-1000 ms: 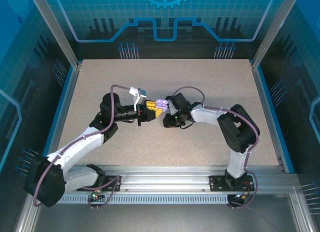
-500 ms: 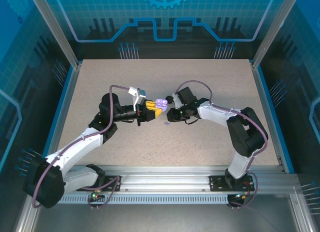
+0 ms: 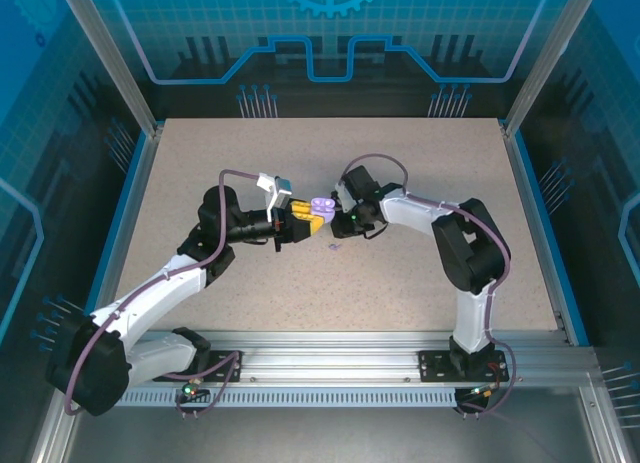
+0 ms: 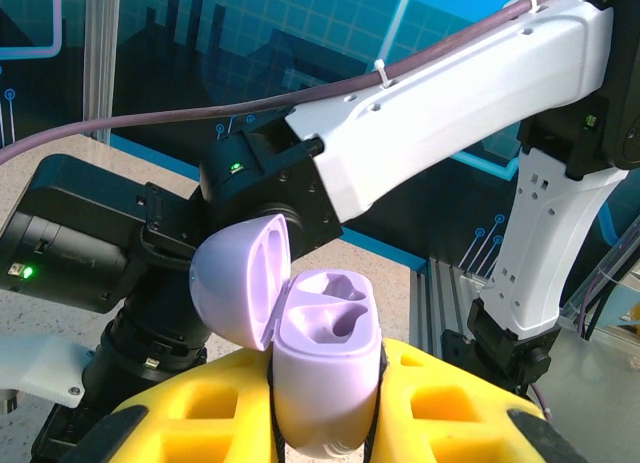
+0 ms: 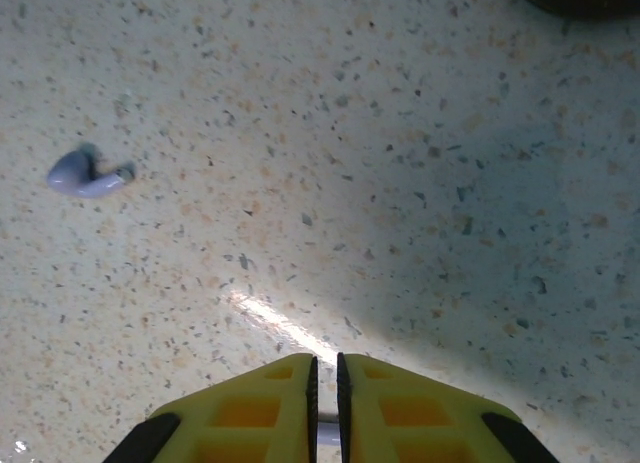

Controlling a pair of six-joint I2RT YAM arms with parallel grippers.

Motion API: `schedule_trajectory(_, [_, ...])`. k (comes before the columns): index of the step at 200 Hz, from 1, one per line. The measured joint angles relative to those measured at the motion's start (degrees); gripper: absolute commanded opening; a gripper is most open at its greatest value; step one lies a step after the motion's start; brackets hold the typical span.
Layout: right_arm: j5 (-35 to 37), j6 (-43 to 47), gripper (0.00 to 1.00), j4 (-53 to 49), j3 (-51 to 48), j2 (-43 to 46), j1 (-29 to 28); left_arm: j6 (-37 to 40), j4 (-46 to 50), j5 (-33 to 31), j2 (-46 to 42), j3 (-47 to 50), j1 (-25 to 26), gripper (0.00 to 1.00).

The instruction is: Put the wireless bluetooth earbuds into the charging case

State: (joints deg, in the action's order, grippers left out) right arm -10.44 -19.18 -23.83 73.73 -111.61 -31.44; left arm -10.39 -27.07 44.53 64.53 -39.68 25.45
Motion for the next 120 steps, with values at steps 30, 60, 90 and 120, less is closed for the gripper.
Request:
schedule_trajectory(30, [0.5, 0.6, 0.16, -1.7, 0.4, -0.9, 0.0, 0.0, 0.3, 0.0, 0.0, 0.0, 0.0, 0.05])
schedule_trajectory(60, [0.6, 1.3, 0.16, -2.8, 0.5, -1.3, 0.0, 0.0, 0.3, -0.2, 0.0, 0.0, 0.0, 0.05])
schedule_trajectory(90, [0.6, 1.9, 0.16, -3.6, 0.5, -1.3, 0.0, 0.0, 0.5, -0.2, 0.0, 0.0, 0.0, 0.05])
schedule_trajectory(120, [0.6, 2.8, 0.17, -4.3, 0.5, -1.5, 0.0, 0.0, 0.8, -0.2, 0.0, 0.0, 0.0, 0.05])
